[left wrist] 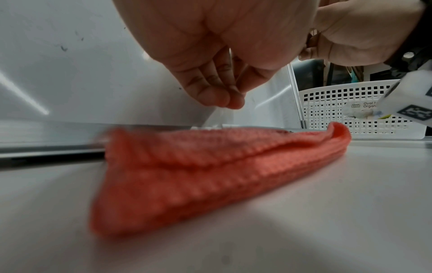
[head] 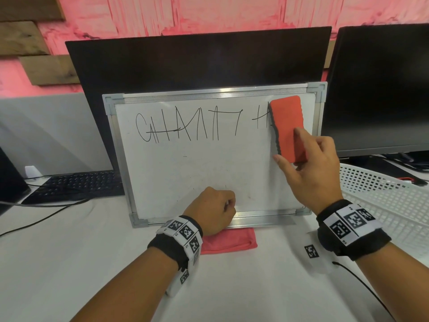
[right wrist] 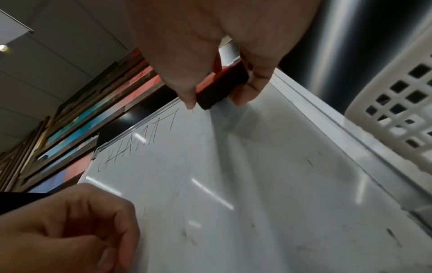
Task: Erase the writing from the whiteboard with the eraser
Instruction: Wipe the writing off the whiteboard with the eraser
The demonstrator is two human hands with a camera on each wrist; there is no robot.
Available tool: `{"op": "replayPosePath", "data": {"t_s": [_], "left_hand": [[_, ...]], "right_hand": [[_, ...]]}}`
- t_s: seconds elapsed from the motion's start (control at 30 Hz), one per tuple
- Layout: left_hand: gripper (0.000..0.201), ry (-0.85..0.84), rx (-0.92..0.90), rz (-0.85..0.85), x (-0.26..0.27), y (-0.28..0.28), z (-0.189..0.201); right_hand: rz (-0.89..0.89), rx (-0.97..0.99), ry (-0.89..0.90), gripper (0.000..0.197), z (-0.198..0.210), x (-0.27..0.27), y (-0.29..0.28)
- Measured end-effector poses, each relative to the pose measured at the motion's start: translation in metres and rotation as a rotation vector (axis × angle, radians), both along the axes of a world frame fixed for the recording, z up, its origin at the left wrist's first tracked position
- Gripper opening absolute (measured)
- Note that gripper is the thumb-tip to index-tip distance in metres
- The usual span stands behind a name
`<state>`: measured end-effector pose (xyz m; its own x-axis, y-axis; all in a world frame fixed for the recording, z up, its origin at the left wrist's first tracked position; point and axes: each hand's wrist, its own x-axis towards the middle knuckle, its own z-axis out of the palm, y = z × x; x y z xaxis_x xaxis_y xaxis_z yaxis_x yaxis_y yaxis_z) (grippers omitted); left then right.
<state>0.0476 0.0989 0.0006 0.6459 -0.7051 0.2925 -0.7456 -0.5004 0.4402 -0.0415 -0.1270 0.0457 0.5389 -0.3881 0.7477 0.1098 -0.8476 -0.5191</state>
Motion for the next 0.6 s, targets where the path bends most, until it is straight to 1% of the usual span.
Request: {"op": "replayPosePath", "data": {"t_s": [0.33,0.47,0.6], "left_hand": [[0.015,0.001,0.002,0.009,0.000,0.000,0.001],[0.014,0.002,-0.001,0.010,-0.001,0.000,0.002],[0.015,0.004,-0.010,0.013,0.001,0.003,0.001]], "right_hand": [[-0.005,0.000,0.032,0.075,0.004,0.002,-0.001],[0.003,-0.009,0.036,0.073,-0.002,-0.002,0.006],[0.007,-0.048,0.102,0.072,-0.012,-0.009,0.013]]}}
